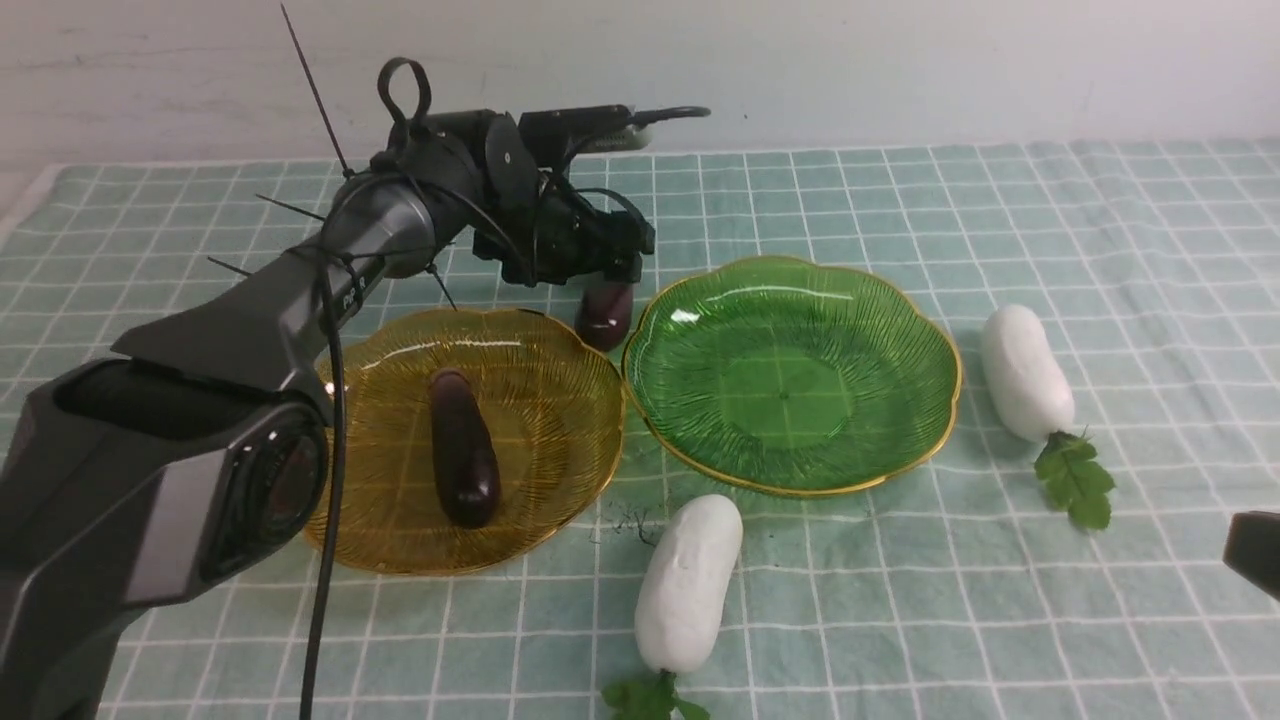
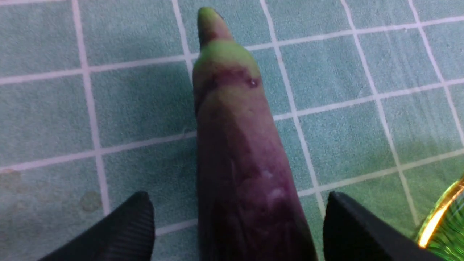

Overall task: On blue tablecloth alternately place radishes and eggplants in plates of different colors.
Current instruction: 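Pick up the eggplant and place it in the yellow plate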

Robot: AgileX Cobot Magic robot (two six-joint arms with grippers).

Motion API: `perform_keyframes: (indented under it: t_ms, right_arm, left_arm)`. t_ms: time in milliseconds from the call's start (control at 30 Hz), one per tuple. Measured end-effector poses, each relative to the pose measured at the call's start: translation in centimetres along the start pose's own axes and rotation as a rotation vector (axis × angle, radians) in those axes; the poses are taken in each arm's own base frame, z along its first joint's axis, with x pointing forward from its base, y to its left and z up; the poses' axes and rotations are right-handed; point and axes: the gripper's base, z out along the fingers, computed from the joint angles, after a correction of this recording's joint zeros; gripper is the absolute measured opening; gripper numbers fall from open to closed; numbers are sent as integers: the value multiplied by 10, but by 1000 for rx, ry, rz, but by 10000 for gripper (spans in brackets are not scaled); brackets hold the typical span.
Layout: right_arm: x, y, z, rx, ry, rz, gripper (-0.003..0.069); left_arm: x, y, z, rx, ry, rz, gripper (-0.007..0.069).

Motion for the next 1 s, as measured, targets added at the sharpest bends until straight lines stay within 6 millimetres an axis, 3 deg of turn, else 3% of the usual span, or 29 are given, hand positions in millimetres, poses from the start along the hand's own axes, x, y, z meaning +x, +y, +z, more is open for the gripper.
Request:
perform_keyframes:
  t_ms: [133, 233, 267, 300, 467, 500, 567, 600, 633, 667, 700, 733, 833, 1000]
  right_arm:
    - [0, 0, 0, 0, 0, 0, -14]
    - [0, 0, 0, 0, 1, 0, -14]
    - [0, 0, 0, 0, 1, -1, -14]
    - [1, 0, 0, -2, 6, -1, -14]
    - [1, 0, 0, -5, 15, -3, -14]
    - [2, 1, 0, -6, 19, -3, -14]
    - [2, 1, 0, -6, 21, -3, -14]
    - [2, 1, 0, -7, 23, -3, -14]
    - [2, 1, 0, -7, 23, -3, -14]
    - [3, 1, 0, -9, 30, -3, -14]
    - [3, 1, 0, -10, 32, -3, -14]
    - [4, 1, 0, -12, 41, -3, -14]
    - [4, 1, 0, -15, 50, 6, -14]
    - [4, 2, -1, -19, 51, 50, -14]
  left_arm:
    - [7, 0, 10, 12, 14, -14, 561]
    - [8, 0, 12, 12, 13, -12, 510]
    - [8, 0, 12, 12, 13, -12, 484]
    - [8, 0, 12, 13, 13, -11, 361]
    - [3, -3, 4, 17, 8, -8, 360]
    - [-8, -7, -15, 23, -12, -3, 360]
    - [-16, -10, -29, 27, -27, 1, 360]
    - [-28, -13, -55, 32, -46, 6, 360]
    - [-32, -14, -63, 34, -50, 7, 360]
    - [-42, -17, -94, 30, -59, 26, 360]
    - [-47, -17, -112, 24, -60, 35, 360]
    - [-56, -18, -151, -8, -54, 63, 360]
    - [-57, -11, -207, -103, 15, 103, 360]
    - [-53, 5, -232, -195, 54, 108, 360]
